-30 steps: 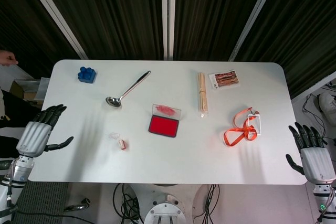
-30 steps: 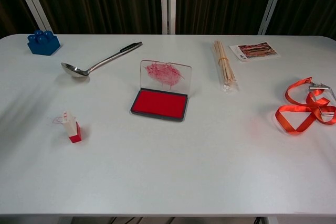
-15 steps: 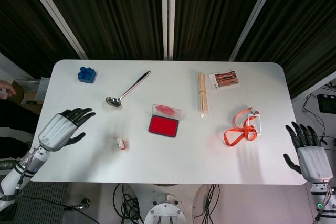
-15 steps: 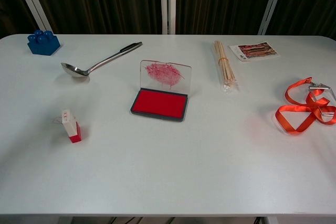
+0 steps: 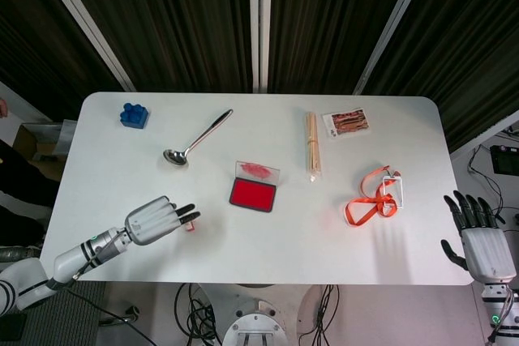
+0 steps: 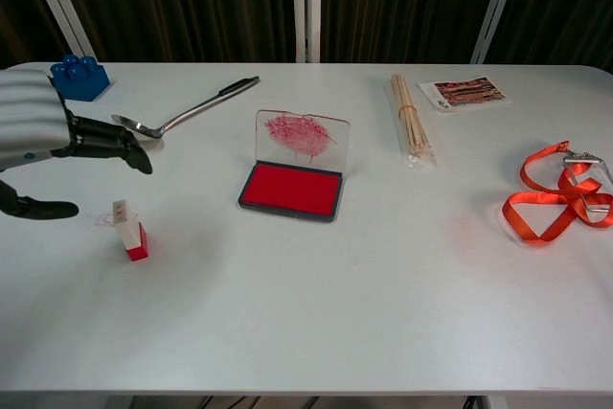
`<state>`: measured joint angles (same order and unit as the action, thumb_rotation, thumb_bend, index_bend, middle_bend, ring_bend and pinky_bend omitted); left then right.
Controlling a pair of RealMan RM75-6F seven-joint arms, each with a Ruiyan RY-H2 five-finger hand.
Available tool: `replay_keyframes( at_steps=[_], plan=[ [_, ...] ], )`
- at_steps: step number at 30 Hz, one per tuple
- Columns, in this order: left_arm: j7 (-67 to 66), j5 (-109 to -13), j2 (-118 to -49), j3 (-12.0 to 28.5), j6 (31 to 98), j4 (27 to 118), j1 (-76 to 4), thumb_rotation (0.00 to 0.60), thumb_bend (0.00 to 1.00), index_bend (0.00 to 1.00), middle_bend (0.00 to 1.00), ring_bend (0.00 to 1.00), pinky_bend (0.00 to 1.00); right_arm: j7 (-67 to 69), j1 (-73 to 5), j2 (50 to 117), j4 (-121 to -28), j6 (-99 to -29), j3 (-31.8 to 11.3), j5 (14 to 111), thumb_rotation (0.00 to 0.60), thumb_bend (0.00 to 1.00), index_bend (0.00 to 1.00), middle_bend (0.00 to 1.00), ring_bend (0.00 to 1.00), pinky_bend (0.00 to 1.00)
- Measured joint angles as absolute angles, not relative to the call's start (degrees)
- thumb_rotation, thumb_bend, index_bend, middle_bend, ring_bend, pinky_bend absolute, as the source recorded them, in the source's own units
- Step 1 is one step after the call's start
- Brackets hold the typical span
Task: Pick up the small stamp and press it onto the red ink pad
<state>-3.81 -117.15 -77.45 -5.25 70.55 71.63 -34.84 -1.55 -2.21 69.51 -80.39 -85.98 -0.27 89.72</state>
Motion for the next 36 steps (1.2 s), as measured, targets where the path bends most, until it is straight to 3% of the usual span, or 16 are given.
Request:
replay_keyframes(
  at_steps=[17,36],
  plan=[
    [-1.1,-113.8,-82.5,-7.9,66.4,65.1,-38.1,0.600,0.25,0.31,0.33,0.82,0.93,-0.4,-2.5,69.8,-79.0,-85.1,-0.3,89.3,0.600,0.23,0.00,0.00,0.00,0.00],
    [1.4,-113.2,-86.9,-10.5,68.9,58.5,-38.4,0.600,0.28,0.40,0.41,0.83,0.94,-1.1,-2.4,69.8,-79.3,-85.0,-0.3,89.1,0.600,0.23,0.00,0.00,0.00,0.00]
  ],
)
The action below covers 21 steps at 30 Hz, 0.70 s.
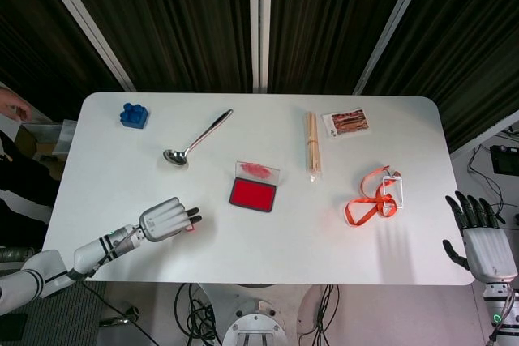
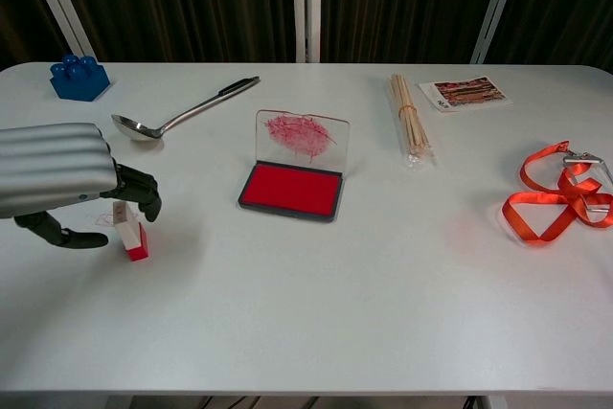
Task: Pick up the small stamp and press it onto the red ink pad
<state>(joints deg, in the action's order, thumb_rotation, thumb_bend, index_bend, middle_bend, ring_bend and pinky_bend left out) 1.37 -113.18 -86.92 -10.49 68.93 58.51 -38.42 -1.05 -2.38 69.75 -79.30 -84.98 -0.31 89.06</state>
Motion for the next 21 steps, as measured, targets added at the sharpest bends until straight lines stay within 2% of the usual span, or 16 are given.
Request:
replay_keyframes(
  at_steps=[9,21],
  plan=[
    [3.0,-113.1,-88.7,-11.3,70.6,55.9,-38.7,0.600,0.35,0.43,0.43,0.83,0.94,-1.4,-2.6,69.8,-79.4,-84.5,-0.3,88.9,0.600,0.23,0.00,0.00,0.00,0.00],
    [4.9,-112.7,-90.4,-12.4,71.3,53.0,-39.3,0.600,0.35,0.45,0.45,0.84,0.94,-2.2,-2.7,69.6,-80.1,-84.2,-0.4,88.7,0.600,0.23,0.00,0.00,0.00,0.00]
  ],
)
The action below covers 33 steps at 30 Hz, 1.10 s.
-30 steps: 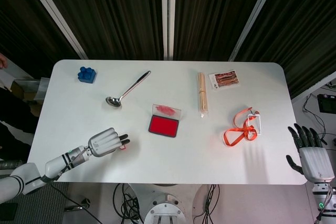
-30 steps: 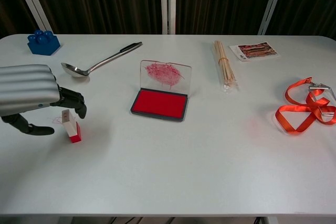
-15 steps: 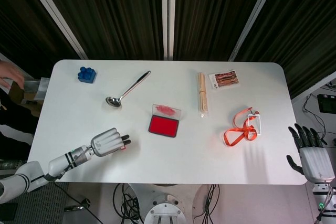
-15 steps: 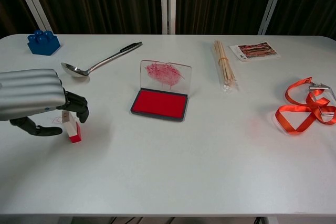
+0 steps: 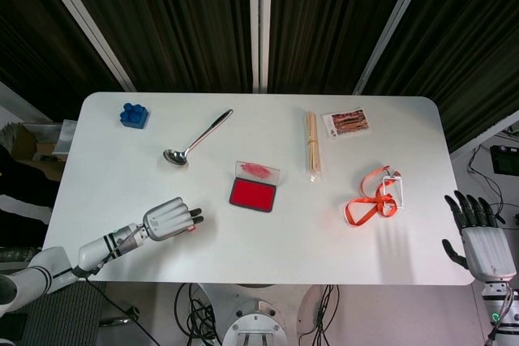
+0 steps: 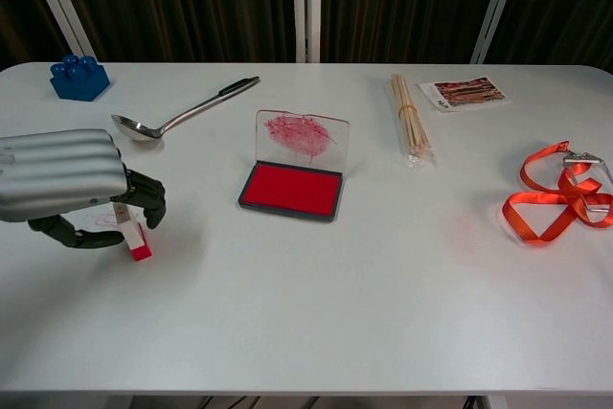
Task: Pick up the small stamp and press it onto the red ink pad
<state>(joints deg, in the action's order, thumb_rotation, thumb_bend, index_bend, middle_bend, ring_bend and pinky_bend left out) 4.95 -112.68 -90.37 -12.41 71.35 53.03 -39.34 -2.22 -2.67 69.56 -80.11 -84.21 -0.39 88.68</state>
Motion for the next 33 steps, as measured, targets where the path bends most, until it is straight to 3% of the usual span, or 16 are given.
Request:
replay_keyframes(
  at_steps=[33],
  plan=[
    [7.9,-110.5,-91.6,-13.1,73.1,51.1,-39.4,0.600,0.40,0.56,0.54,0.86,0.96,-3.3,-2.7,69.4,-80.7,-83.9,-0.3,88.4,0.600,0.23,0.00,0.00,0.00,0.00]
  ],
)
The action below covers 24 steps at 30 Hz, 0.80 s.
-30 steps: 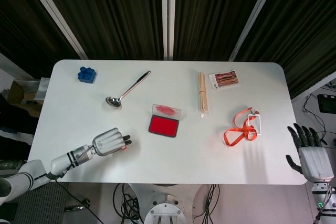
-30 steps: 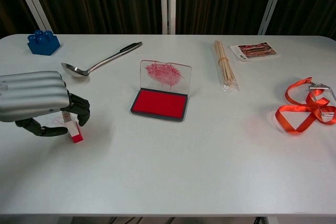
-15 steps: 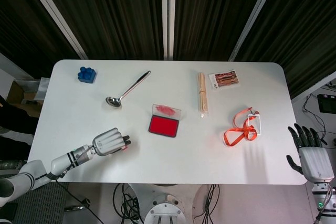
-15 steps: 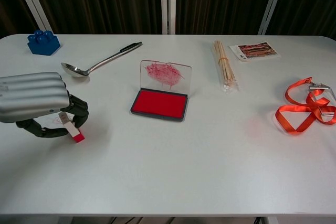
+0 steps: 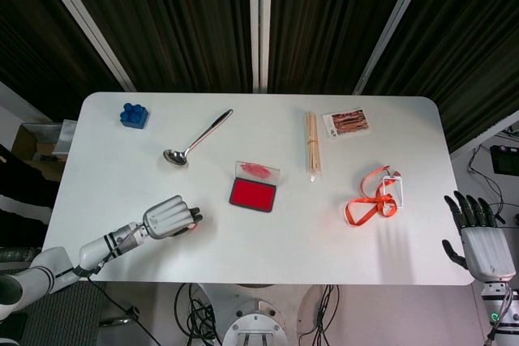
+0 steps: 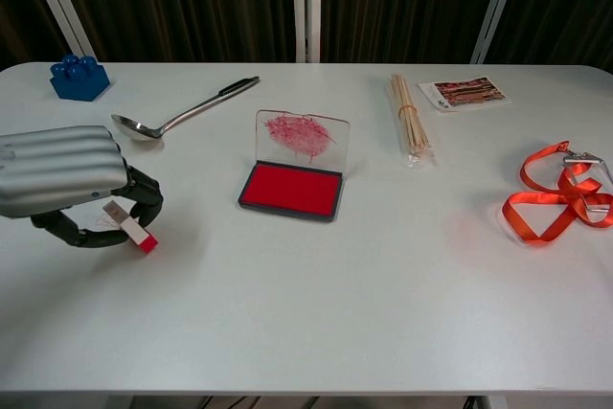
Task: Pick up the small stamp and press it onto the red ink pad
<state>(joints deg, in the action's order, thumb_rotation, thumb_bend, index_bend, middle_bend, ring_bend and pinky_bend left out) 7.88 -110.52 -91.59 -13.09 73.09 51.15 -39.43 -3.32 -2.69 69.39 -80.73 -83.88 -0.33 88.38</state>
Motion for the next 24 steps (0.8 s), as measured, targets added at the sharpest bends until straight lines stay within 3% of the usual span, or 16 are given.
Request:
replay_keyframes(
  at_steps=[11,18,24],
  plan=[
    [9.8,-105.9,-86.2,-9.0,68.7,62.5,-43.0,0.600,0.41,0.57,0.55,0.87,0.97,-3.4,-3.2,69.8,-80.6,-83.2,-0.3,88.5,0.600,0.23,0.00,0.00,0.00,0.00],
    [7.9,-100.7,-85.4,-3.7,58.3,68.8,-48.9,0.600,0.42,0.57,0.56,0.89,0.98,-3.4,-3.6,70.4,-80.4,-82.7,-0.1,88.9,0.600,0.23,0.00,0.00,0.00,0.00],
    [4.0,-94.5,-88.7,1.3,48.3,70.4,-54.6,0.600,0.44,0.57,0.55,0.91,0.99,-2.9,-3.7,70.4,-80.0,-82.6,0.0,89.1,0.600,0.23,0.00,0.00,0.00,0.00]
  ],
)
